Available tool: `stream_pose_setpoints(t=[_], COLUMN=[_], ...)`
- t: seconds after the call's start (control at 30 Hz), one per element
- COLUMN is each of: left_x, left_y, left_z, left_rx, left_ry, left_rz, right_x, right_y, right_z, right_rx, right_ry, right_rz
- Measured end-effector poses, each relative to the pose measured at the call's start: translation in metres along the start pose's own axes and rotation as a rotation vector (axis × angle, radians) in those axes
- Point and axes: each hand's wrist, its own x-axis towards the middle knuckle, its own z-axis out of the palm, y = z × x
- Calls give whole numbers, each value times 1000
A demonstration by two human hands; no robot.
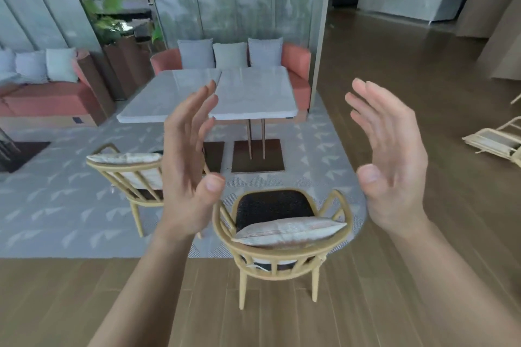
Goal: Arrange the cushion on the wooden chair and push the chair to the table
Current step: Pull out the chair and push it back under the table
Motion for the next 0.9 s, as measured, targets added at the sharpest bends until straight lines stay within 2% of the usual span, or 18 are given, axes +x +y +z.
stream_pose_setpoints(t=[0.2, 0.33, 0.47, 0.57, 0.7, 0.8, 0.9], left_x=[12, 2, -44, -97, -169, -211, -238], left_y=[-54, -100, -172, -228, -274, -284, -289], left_z=[43, 59, 78, 92, 111, 128, 137], left_rx=[-5, 30, 125, 216, 317, 368, 522], left_ry=[31, 17, -42, -99, -181, -305, -476], left_rz=[-36, -144, -372, -587, -782, -959, -1019], right_x=[18, 12, -35, -83, -157, -209, -245], right_y=[51, 104, 182, 242, 301, 327, 341], right_z=[-33, -32, -19, -5, 7, 3, -5], right_rx=[-26, -11, -14, -48, -89, -166, -251], right_ry=[-50, -55, -60, -112, -312, -495, -661], right_rz=[52, 130, 292, 500, 763, 836, 891])
